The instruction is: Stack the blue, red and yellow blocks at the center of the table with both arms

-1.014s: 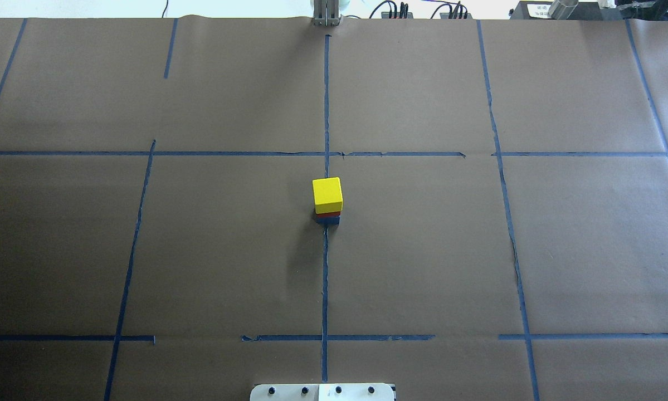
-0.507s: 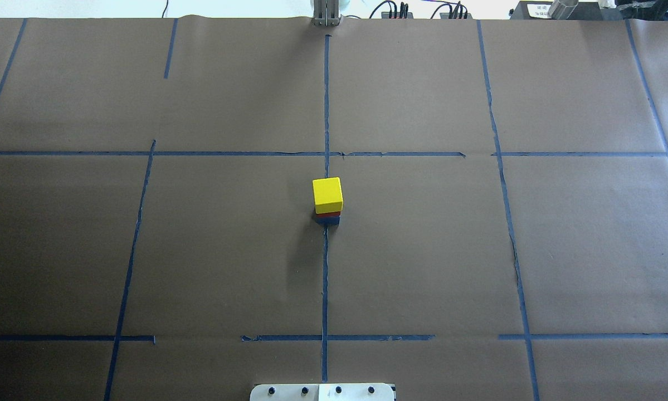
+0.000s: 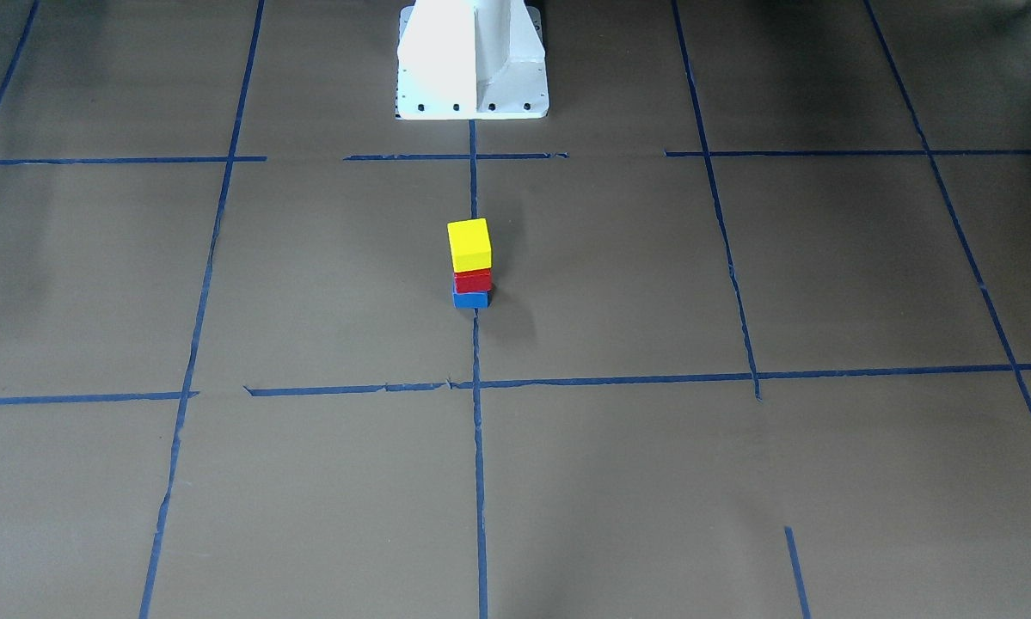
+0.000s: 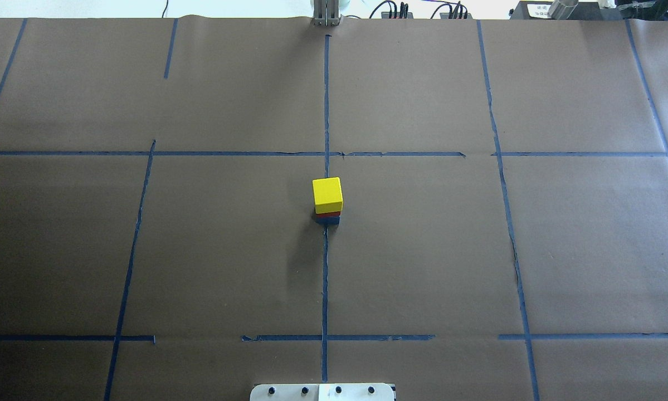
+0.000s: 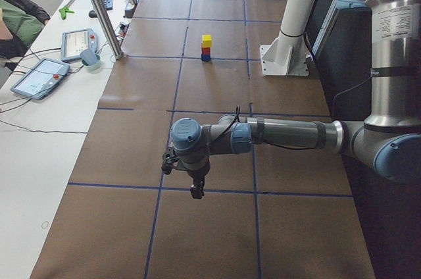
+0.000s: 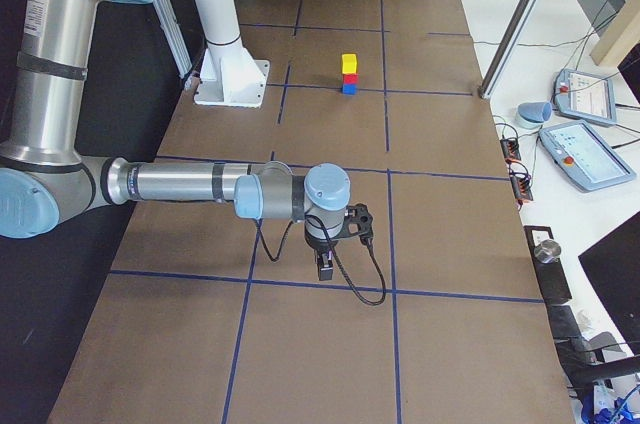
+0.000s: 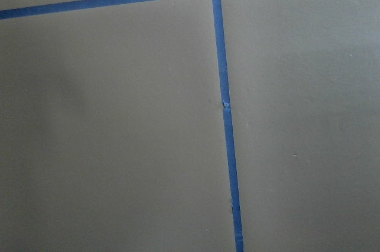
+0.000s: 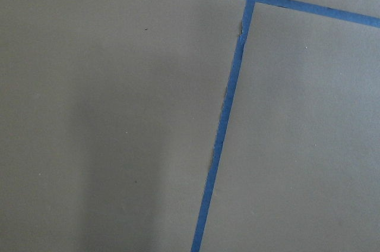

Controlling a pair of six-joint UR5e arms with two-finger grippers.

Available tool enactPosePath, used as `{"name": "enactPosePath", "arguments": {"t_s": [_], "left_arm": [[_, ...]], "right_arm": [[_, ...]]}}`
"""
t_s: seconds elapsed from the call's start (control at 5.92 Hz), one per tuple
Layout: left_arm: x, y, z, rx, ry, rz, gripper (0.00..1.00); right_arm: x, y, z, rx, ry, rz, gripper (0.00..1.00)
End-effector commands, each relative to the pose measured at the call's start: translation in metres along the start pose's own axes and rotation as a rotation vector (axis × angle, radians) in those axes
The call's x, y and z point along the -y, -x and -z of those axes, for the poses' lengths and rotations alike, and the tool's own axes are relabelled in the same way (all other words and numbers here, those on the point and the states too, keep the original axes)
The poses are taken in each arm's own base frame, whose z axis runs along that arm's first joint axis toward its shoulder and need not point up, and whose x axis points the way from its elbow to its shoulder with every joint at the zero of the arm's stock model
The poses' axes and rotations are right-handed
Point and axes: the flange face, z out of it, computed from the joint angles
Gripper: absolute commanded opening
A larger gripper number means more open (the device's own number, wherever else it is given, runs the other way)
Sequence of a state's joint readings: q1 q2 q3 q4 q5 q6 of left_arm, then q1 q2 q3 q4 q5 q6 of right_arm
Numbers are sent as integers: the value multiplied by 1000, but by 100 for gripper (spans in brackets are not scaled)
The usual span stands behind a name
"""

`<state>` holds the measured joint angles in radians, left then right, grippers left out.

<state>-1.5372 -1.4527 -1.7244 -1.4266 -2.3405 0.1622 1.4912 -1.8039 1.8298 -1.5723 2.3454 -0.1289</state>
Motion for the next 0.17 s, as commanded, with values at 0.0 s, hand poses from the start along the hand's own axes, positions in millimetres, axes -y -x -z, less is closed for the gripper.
{"name": "enactPosePath", "arguments": {"t_s": [0.0], "left_arm": [[0,0,0,0,0,1,100]], "right_arm": [[0,0,0,0,0,0,100]]}}
